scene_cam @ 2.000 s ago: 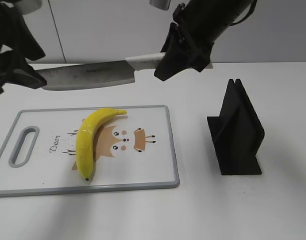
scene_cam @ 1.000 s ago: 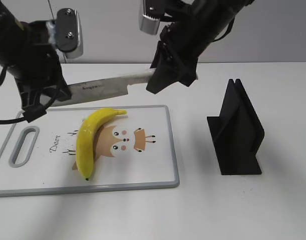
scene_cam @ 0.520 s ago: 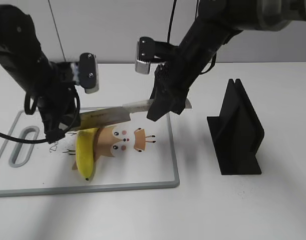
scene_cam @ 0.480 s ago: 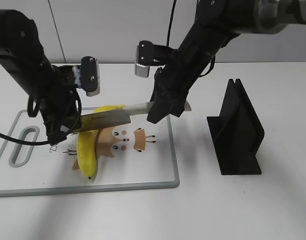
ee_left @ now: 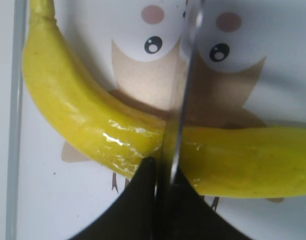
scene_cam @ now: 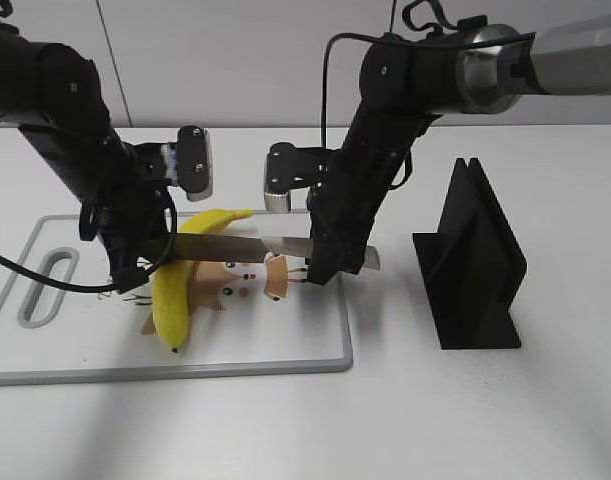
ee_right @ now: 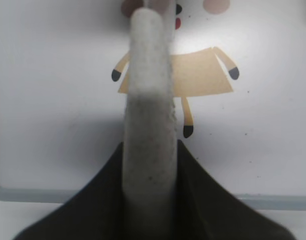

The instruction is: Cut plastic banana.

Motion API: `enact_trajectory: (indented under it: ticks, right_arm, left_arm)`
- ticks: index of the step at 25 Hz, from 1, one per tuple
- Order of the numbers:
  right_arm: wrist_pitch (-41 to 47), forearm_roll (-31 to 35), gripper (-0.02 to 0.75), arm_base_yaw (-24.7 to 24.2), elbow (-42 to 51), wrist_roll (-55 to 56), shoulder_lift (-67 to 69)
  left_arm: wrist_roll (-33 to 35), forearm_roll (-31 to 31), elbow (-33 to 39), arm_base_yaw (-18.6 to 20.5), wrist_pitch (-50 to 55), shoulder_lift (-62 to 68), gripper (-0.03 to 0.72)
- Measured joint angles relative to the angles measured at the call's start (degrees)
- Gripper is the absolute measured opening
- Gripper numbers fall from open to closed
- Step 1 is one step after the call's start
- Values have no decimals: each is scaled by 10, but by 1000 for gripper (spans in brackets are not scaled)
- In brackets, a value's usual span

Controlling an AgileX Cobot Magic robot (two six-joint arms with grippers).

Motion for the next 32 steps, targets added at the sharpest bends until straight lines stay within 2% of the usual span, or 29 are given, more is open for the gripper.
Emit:
enact_trajectory:
  ticks: [10, 18, 21, 28, 30, 32]
  right_arm:
    - [-1, -9, 188, 7, 0, 6, -39]
    - [31, -10, 188, 9, -1, 7, -112]
    - [44, -10, 188, 9, -1, 12, -137]
    - [94, -21, 182, 9, -1, 20, -185]
    - [104, -21, 182, 9, -1, 40, -198]
    - [104, -21, 182, 9, -1, 78, -209]
  left_arm:
    - [-3, 1, 11, 0, 3, -31, -9]
    - [-4, 2, 13, 0, 56, -149, 1]
    - [-7, -5, 13, 0, 62, -195, 89]
    - [-33, -30, 13, 0, 81, -275, 533]
    - [-74, -30, 13, 0, 79, -290, 602]
    - [-133, -21, 13, 0, 74, -304, 625]
